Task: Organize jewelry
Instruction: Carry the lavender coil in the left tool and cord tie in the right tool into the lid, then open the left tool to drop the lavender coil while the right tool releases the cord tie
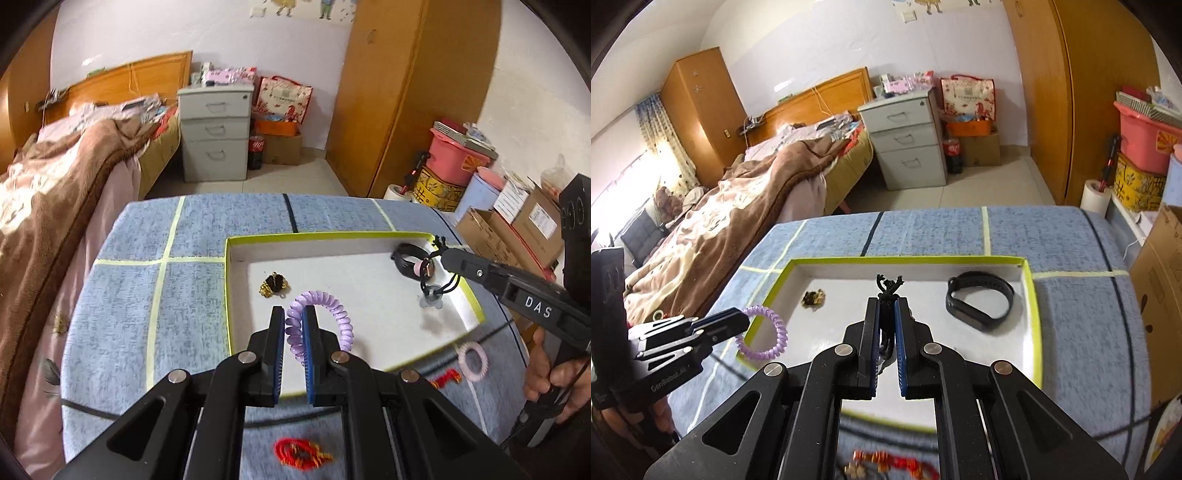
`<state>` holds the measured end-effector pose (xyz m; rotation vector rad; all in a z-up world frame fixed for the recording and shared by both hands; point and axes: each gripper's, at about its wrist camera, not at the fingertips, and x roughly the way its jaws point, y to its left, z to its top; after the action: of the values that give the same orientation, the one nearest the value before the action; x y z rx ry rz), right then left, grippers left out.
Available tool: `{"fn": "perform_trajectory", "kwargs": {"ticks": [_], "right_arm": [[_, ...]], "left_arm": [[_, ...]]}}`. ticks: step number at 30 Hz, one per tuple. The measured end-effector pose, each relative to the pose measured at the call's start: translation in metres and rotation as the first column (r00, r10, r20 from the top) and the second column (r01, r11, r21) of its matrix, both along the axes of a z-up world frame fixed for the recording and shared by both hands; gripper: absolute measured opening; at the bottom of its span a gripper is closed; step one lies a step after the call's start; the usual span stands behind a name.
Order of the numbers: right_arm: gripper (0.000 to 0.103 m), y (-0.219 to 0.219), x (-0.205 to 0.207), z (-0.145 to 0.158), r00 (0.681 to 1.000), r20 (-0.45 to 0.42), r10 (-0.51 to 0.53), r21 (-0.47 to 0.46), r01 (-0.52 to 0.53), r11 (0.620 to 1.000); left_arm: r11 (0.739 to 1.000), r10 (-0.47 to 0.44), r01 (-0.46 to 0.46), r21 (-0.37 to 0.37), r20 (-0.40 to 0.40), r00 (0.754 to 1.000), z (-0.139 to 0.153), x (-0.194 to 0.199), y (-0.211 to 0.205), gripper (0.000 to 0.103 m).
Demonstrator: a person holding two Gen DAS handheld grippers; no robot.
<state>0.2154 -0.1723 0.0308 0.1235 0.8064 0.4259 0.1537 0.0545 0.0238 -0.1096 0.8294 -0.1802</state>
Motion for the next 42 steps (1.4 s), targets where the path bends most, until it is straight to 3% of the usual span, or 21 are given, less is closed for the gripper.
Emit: {"fn": "perform_trajectory", "kwargs": {"ticks": [16,27,38,42], "right_arm": [[0.008,0.015,0.051,-0.036,0.996,-0.083,0.030,0.006,-0.030,1.000],[0.008,0.009,0.055,-0.048,0.994,-0.114,0.000,-0.062,-0.007,0.998],[0.010,0.017,0.051,-0.050,0.996,-0.089,-0.018,-0.212,-0.001,0.977],[0.017,0.014,0.046,-0.045,0.996,-0.085,-0.011,-0.178,-0.005,0.984]], "left_arm": [[1.000,0.025,-0.023,0.015,-0.081,0.996,-0.035,0.037,0.000,0.010],[0.999,0.031,-0.029,0.015,-0.111,0.993,-0.043,0.040,-0.003,0.010],[0.999,0.033,-0.032,0.013,-0.118,0.992,-0.044,0.039,-0.003,0.011],[0.999,0.034,-0.033,0.013,-0.111,0.993,-0.041,0.034,-0.001,0.014]]}}
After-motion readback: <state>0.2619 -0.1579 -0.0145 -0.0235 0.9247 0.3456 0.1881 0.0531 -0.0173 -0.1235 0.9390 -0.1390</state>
